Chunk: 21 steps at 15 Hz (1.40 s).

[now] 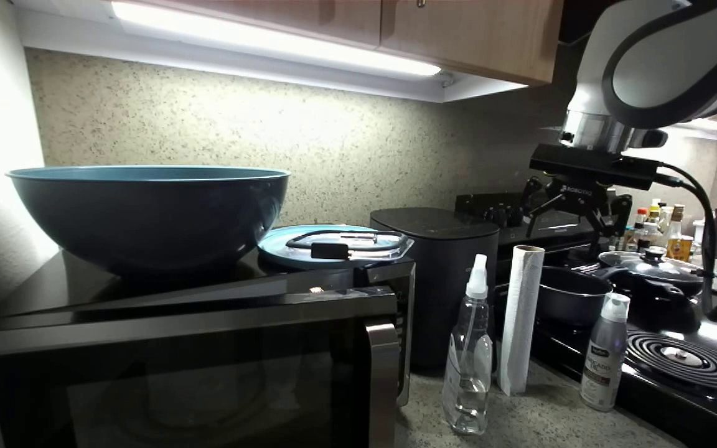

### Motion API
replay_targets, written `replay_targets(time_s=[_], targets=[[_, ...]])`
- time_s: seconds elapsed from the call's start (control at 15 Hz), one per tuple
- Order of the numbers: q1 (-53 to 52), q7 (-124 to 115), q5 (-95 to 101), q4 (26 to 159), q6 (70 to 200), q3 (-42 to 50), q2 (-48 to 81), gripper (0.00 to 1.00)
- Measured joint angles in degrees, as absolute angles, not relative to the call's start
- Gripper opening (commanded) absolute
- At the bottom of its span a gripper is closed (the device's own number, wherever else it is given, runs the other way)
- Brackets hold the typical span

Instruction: Put the paper towel roll in the pot then remove it from the pot.

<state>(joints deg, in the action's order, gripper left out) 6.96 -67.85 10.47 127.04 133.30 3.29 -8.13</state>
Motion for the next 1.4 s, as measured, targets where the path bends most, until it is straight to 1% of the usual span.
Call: replay_targets(time_s=[1.4], targets=[[6.9, -67.8, 9.8, 126.5, 132.8, 3.3, -5.8, 1.00]])
